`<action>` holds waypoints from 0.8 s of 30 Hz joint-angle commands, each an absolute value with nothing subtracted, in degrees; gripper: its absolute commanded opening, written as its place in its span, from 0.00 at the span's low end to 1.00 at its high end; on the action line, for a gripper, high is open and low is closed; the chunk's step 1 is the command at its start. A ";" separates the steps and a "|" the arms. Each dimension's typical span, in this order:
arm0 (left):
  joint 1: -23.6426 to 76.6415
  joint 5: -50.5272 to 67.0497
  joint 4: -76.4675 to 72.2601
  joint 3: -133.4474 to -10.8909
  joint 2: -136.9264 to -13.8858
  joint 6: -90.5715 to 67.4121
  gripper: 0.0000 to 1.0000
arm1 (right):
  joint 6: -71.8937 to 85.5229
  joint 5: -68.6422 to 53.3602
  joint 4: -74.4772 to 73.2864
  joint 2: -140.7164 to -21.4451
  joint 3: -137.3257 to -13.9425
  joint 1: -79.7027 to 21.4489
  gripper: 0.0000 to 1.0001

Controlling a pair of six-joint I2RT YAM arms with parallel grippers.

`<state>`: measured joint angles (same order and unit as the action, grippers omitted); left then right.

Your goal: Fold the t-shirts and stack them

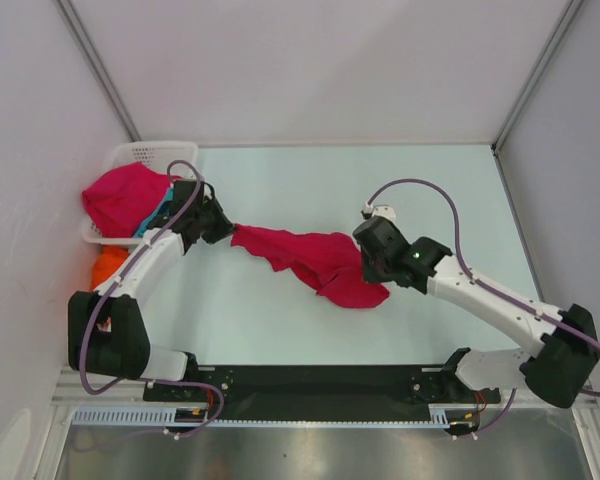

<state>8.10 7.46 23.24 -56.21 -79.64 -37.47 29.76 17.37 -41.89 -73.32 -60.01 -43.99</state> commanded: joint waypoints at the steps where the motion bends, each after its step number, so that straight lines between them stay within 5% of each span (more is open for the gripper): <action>1: 6.77 4.57 22.15 -59.33 -79.36 -37.09 0.00 | 39.43 21.97 -51.49 -66.02 -59.15 -52.01 0.25; 6: 6.77 5.88 20.31 -57.75 -81.21 -37.79 0.00 | 46.40 22.50 -55.98 -60.39 -55.73 -56.16 0.42; 11: 6.68 6.94 19.69 -57.74 -81.21 -38.06 0.00 | 46.76 22.15 -53.53 -60.46 -54.14 -56.43 0.45; 24: 6.77 7.56 19.60 -57.04 -79.89 -37.00 0.00 | 37.01 17.58 -40.61 -90.14 -73.36 -61.78 0.45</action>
